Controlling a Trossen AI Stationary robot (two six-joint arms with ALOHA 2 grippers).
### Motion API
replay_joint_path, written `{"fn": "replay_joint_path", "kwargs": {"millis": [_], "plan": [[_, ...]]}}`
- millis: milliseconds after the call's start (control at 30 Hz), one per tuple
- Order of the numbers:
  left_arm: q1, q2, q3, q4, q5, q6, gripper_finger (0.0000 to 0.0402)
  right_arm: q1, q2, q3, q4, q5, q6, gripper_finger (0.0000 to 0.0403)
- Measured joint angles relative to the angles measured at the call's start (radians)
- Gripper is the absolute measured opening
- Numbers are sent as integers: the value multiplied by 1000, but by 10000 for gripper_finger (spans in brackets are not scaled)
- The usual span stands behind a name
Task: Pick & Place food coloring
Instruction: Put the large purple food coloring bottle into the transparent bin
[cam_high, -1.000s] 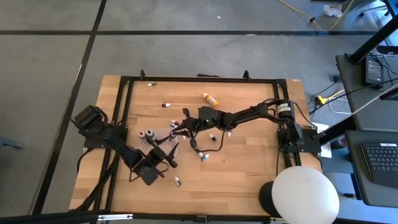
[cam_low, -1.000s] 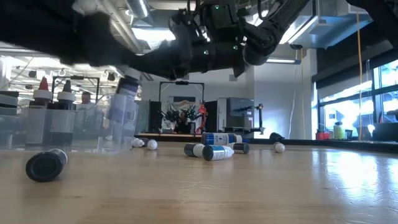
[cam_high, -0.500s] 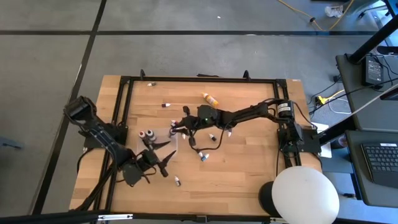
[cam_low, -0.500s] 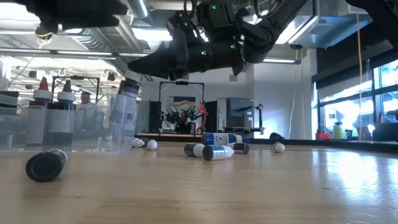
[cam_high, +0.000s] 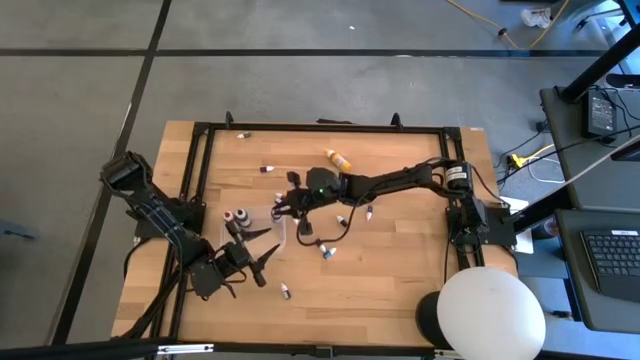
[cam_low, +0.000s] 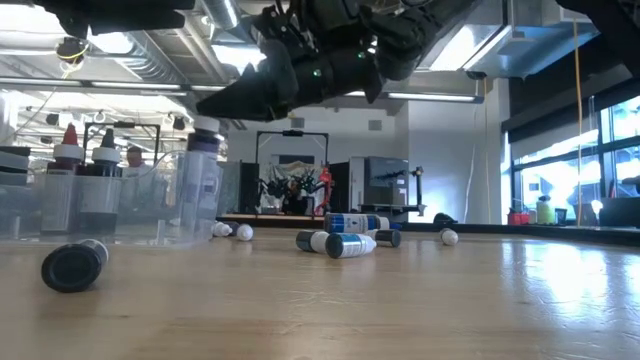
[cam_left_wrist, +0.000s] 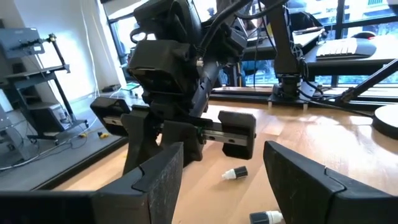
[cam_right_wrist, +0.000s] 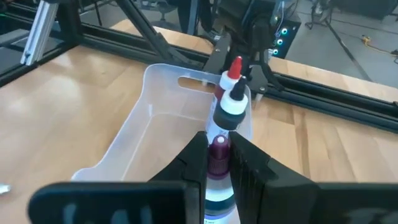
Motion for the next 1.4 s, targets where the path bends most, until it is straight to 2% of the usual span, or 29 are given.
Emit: {"fn": "replay_joint_path", "kwargs": {"millis": [367, 600, 1200, 1400], "plan": [[0, 0, 0, -5, 0, 0, 218, 0, 99, 48, 25, 4, -1, 53], [0, 0, 0, -26, 0, -1, 218, 0, 98, 58, -31, 39, -25, 54], [0, 0, -1, -31, 1, 0, 216, -3, 88, 60, -78, 40, 5, 54], [0, 0, -1, -33, 1, -1, 218, -3, 83, 101, -164, 39, 8, 54]]}}
